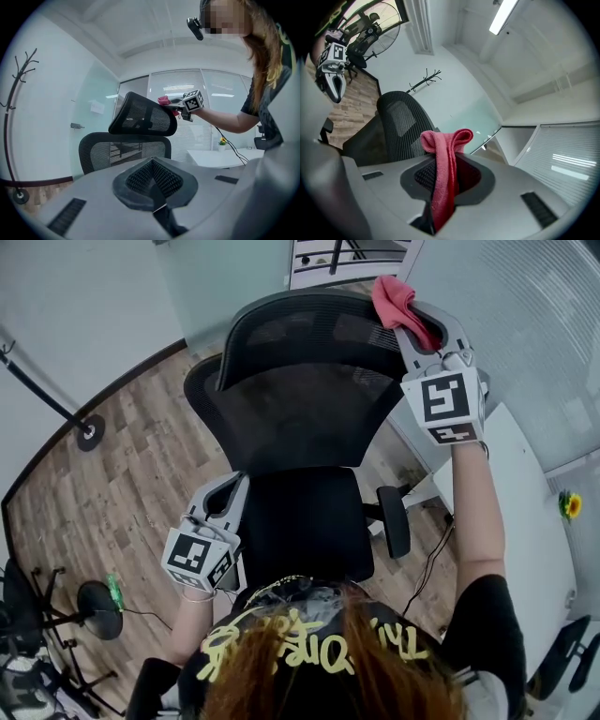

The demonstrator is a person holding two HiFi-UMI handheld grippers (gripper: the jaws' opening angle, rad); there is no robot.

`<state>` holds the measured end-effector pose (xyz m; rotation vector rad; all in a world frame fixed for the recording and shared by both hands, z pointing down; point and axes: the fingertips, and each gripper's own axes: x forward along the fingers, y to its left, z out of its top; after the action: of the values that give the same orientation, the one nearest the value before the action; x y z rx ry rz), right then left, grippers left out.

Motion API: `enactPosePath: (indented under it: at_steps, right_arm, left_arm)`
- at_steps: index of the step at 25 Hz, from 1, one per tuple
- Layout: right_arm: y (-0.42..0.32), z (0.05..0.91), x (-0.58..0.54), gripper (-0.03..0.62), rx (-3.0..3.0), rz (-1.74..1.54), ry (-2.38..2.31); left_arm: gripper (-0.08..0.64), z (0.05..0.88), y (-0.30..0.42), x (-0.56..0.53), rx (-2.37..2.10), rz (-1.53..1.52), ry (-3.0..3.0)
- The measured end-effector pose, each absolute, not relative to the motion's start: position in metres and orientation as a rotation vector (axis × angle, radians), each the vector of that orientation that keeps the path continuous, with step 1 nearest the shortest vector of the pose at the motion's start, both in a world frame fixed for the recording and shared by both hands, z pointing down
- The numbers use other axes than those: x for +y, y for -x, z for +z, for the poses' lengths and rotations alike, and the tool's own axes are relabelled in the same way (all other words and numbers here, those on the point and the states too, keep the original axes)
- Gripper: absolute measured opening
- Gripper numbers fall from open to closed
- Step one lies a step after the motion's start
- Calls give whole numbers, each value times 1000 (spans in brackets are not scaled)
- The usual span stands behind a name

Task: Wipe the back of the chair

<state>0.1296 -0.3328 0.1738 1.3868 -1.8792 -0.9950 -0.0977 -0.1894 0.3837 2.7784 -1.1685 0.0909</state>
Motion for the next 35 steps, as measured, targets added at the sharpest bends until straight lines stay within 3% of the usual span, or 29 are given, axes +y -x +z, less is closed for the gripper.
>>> enactPosePath:
  at_steps: [20, 35]
  right_arm:
    - [-11, 182, -340, 74, -1683, -1300, -820]
    - [32, 196, -341, 74, -1630, -1290, -405]
  left_arm:
    - [-9, 382, 124, -189, -1230, 90, -2758]
    - [-9, 391, 138, -175, -1295, 84, -2719]
